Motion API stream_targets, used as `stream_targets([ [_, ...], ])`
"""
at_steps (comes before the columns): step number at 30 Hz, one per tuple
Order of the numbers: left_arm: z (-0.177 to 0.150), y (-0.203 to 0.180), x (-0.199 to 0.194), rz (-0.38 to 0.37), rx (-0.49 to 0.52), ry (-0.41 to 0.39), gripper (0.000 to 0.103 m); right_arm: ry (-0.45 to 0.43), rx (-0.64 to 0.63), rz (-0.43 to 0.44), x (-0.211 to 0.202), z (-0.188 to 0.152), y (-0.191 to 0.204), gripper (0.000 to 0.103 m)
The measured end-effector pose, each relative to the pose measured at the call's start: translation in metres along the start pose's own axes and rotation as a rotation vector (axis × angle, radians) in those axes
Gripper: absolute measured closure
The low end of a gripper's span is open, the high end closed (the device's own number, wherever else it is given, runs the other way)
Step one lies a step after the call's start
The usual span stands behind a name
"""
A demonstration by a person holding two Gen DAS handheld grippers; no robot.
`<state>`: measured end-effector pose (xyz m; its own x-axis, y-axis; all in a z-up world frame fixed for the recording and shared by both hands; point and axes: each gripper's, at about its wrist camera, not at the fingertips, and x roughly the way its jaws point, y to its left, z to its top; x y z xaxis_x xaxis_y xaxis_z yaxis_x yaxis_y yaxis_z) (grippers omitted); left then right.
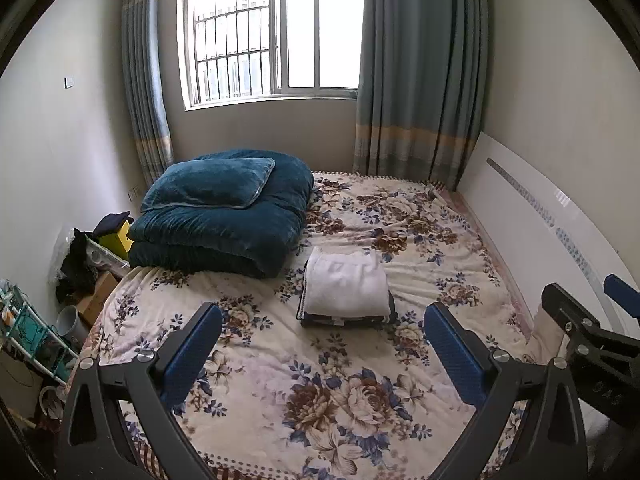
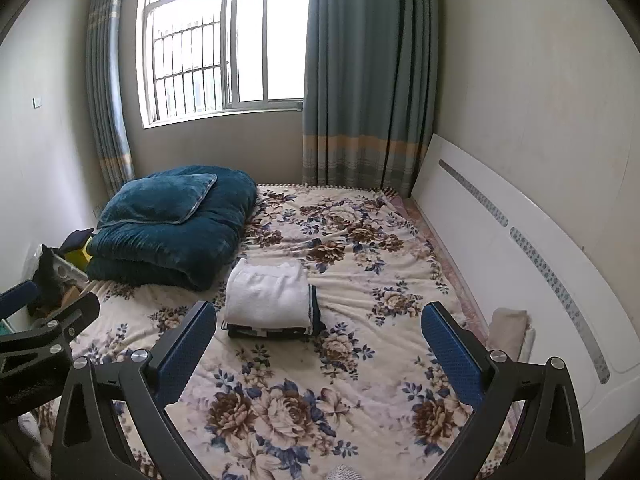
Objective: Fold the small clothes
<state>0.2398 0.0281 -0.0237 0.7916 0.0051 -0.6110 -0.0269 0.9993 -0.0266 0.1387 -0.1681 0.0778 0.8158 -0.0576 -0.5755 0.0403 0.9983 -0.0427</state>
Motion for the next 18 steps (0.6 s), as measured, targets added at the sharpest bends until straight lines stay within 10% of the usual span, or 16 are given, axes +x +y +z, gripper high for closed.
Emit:
stream_targets([
  [18,0.0057,0.0016,-0.0091,0.007,-0.02,-0.005,0.0,-0.007,0.001,0.013,-0.0028,-0.0045,0.0087,0.0],
])
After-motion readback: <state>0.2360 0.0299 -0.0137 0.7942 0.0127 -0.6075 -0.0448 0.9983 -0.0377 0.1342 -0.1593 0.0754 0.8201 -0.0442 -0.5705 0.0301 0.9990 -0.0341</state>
